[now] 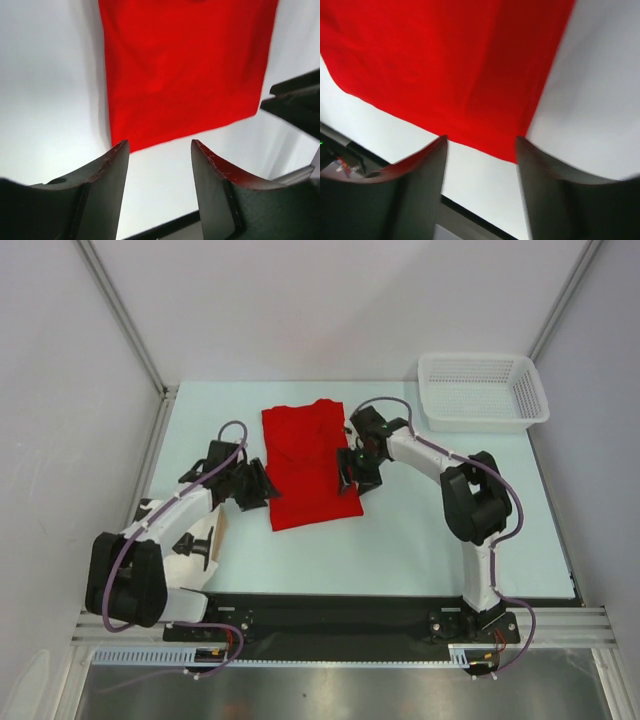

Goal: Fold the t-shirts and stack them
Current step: Fold the tshirt

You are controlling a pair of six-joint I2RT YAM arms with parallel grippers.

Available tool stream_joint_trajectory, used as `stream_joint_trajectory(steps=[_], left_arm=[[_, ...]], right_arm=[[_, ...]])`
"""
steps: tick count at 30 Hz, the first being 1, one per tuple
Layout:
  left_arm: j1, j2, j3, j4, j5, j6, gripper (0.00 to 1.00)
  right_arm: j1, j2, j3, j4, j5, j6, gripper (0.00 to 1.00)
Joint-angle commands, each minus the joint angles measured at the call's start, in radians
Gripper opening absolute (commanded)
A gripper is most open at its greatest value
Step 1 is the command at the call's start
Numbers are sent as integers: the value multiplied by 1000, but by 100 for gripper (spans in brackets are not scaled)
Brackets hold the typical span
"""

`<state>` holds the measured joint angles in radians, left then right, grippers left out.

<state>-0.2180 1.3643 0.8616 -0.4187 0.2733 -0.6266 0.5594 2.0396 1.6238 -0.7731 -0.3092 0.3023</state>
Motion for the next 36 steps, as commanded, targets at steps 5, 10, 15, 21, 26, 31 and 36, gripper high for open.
stream_joint_trajectory(steps=[5,10,15,21,26,31,36], left_arm=[[-44,54,-168,388,285,-151,23],[-89,186,-164,469,340,-170,17],[-87,262,-90,370,327,-134,15],[-87,256,-81,267,244,-90,12],[-87,279,-90,273,245,-88,12],[-78,314,-108,281,237,-73,11],[-58,325,-137,305,239,-76,10]], right_arm=[[-70,-78,-211,283,-425,67,19],[-49,-3,-196,322,-537,129,3],[-17,39,-162,351,-631,159,3],[33,204,5,212,-740,83,3],[65,292,111,140,-755,55,2],[57,314,67,138,-742,40,2],[8,309,-1,127,-696,15,0]])
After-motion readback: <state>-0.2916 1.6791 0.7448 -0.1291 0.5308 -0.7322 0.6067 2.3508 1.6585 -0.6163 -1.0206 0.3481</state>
